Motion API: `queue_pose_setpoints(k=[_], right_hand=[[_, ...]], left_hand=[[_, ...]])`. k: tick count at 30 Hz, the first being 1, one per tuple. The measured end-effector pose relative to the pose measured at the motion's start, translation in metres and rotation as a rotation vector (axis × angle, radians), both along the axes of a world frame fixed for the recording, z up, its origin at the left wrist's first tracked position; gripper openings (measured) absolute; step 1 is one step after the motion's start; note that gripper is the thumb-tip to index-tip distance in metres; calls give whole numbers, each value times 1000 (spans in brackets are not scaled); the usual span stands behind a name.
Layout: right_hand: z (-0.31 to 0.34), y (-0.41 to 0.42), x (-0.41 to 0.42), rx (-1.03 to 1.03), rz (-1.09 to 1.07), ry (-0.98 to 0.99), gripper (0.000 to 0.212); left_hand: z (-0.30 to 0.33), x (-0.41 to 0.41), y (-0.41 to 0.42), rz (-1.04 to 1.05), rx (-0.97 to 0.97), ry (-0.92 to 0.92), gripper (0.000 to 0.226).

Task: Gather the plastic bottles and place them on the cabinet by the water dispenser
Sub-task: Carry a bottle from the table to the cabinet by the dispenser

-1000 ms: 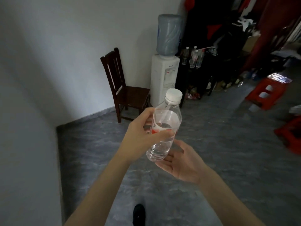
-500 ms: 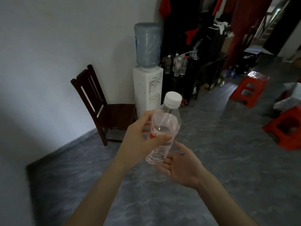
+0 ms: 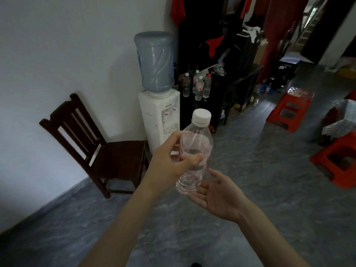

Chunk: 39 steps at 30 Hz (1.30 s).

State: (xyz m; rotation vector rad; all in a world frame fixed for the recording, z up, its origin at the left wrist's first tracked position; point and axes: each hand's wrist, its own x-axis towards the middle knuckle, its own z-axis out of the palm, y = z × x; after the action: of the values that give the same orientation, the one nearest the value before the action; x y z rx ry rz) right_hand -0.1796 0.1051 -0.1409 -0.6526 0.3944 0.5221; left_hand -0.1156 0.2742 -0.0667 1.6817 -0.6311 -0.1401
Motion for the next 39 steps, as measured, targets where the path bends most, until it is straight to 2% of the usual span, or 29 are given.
queue_pose_setpoints(k=[8,15,29,39], right_hand=[[9,-83,116,-41,42,-19,67],[-4,-119,208,23,92,-7,69],[-12,-165,437,34,-3,24,63],[-24,-229,534,67,-57,54,61]], left_hand=[[3,107,-73,62,-35,-5,55],[-5,201,-107,130,-59,23,55],[2,438,-154,-46,53,49,51],[-18,556,-228,-84,55,86,47]])
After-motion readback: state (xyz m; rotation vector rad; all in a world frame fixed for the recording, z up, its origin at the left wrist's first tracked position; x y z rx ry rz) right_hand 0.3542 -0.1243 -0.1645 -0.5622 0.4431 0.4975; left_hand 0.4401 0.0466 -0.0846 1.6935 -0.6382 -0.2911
